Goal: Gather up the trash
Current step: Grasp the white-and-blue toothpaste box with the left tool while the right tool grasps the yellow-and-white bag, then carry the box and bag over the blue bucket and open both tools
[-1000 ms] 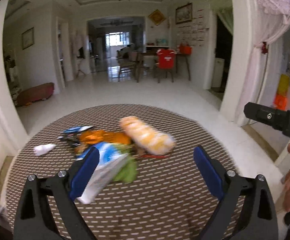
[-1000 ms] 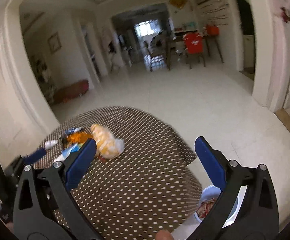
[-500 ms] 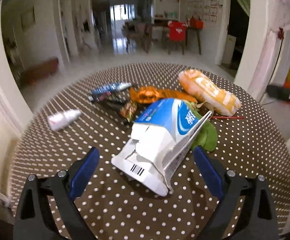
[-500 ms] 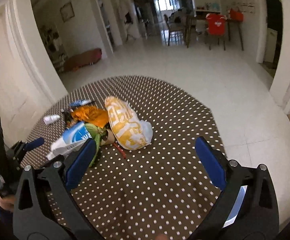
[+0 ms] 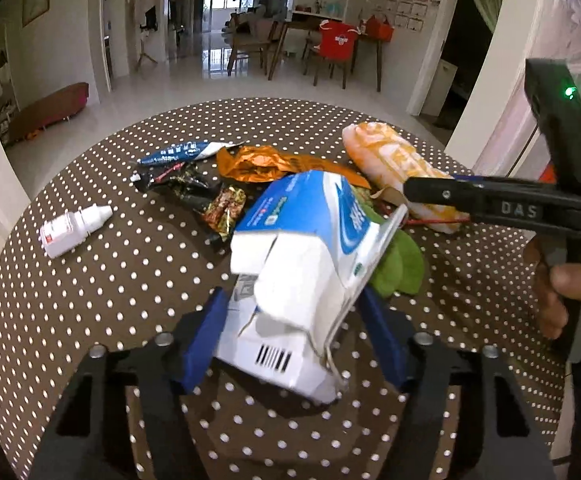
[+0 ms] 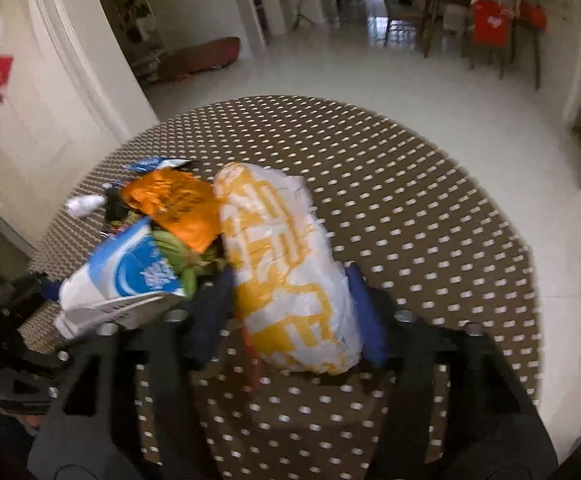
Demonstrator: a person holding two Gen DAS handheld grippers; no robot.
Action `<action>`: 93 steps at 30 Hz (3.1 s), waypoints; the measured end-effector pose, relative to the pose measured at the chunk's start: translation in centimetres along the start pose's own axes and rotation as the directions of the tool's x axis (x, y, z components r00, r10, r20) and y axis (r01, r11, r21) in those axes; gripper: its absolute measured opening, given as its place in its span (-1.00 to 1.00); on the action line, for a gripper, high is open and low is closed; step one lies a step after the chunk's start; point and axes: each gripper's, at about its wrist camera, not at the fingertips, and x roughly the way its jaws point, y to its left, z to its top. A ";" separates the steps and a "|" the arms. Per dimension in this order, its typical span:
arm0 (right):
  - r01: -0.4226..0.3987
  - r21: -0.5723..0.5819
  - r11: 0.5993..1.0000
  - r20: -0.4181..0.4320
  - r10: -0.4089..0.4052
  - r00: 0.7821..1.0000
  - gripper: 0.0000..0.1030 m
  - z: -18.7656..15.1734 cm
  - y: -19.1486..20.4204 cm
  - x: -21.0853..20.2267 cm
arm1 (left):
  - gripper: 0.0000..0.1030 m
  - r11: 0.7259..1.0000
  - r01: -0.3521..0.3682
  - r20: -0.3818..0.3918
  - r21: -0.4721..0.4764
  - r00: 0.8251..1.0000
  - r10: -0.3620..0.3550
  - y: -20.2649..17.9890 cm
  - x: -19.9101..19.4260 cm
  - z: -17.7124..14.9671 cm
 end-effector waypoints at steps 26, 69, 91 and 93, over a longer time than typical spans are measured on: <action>-0.060 0.186 0.981 0.283 0.005 0.959 -0.20 -7.6 -6.1 -16.4 | 0.00 0.992 0.107 0.216 -0.067 0.972 -0.090 -4.3 -8.6 -4.4; 0.105 0.733 0.672 0.100 -0.259 0.961 -0.18 -27.3 -34.5 -19.6 | 0.01 0.926 0.332 -0.186 0.182 0.936 -0.299 -39.0 10.7 -0.9; 0.164 0.807 0.567 -0.023 -0.248 0.968 0.88 -30.1 -36.0 -15.9 | 0.72 0.957 0.228 -0.339 0.180 0.927 -0.158 -40.2 18.5 -2.6; 0.182 0.808 0.561 -0.030 -0.269 0.963 0.88 -29.9 -35.9 -16.2 | 0.73 0.955 0.228 -0.320 0.188 0.934 -0.160 -40.1 17.6 -2.3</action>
